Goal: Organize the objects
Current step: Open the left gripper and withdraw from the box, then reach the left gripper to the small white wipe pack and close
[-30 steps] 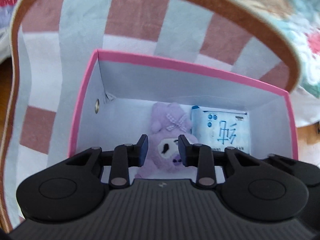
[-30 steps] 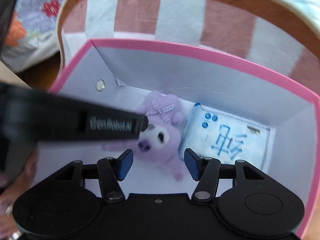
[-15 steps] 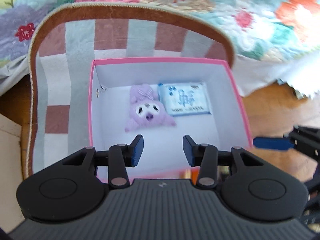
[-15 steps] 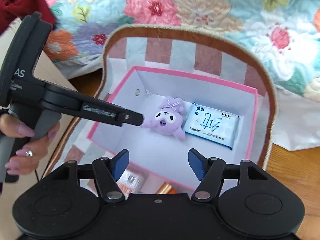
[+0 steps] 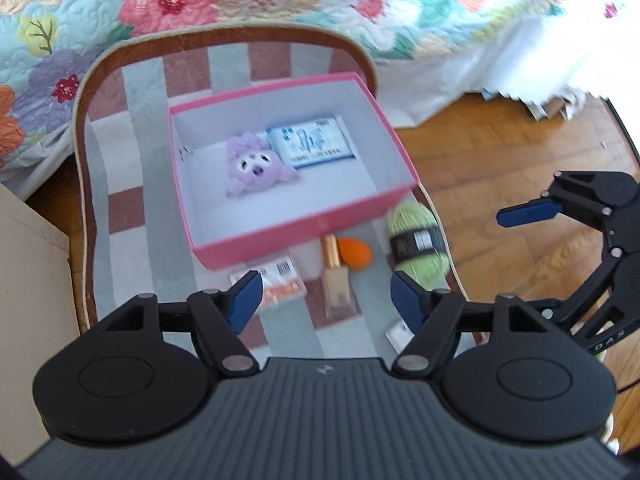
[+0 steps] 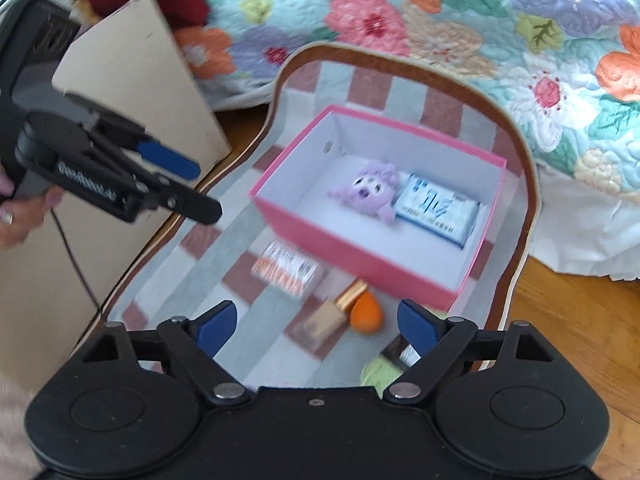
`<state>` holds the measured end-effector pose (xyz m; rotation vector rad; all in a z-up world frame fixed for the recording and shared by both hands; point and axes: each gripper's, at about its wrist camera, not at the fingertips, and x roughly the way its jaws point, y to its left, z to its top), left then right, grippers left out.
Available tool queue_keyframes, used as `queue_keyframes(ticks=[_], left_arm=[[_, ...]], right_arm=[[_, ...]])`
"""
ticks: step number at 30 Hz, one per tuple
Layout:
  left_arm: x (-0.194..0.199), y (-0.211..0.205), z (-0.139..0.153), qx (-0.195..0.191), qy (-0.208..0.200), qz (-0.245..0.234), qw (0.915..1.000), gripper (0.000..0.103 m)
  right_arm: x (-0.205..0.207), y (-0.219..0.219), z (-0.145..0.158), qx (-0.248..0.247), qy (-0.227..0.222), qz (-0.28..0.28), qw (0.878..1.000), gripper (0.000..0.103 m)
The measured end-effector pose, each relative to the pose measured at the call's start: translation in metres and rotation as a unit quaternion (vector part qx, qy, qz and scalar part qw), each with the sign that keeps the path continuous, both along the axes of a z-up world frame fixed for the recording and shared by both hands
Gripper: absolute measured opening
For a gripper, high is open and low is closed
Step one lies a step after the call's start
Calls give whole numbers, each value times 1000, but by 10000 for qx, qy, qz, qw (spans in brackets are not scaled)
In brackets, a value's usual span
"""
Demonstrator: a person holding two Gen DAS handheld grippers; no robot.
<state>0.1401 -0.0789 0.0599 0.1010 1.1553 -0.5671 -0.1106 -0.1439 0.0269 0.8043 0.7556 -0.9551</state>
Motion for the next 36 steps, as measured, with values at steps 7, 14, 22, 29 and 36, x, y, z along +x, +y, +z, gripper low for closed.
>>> queue_keyframes(ticks=[7,14,22,29,36], left_arm=[[-40,-13,-22,-78,197,-270,9994,86],[-59,-35,-74,-166,522,-404,9977,86],[-62,-53,-139,-348,894,-244,9951,85],[-59,-63,-185,-710,1215,146,9899,78],[-49,-68,-227,-1292,1795,668,9729,58]], right_arm=[[7,39,-30,363,-115,195,9991,92],[7,55,-84,816,-79,87,9966,92],[0,48,-136,1306,-22,-203,9912,92],[2,41,-170,1722,109,-371,9843,91],[8,35,-186,2009,178,-430,9785,90]])
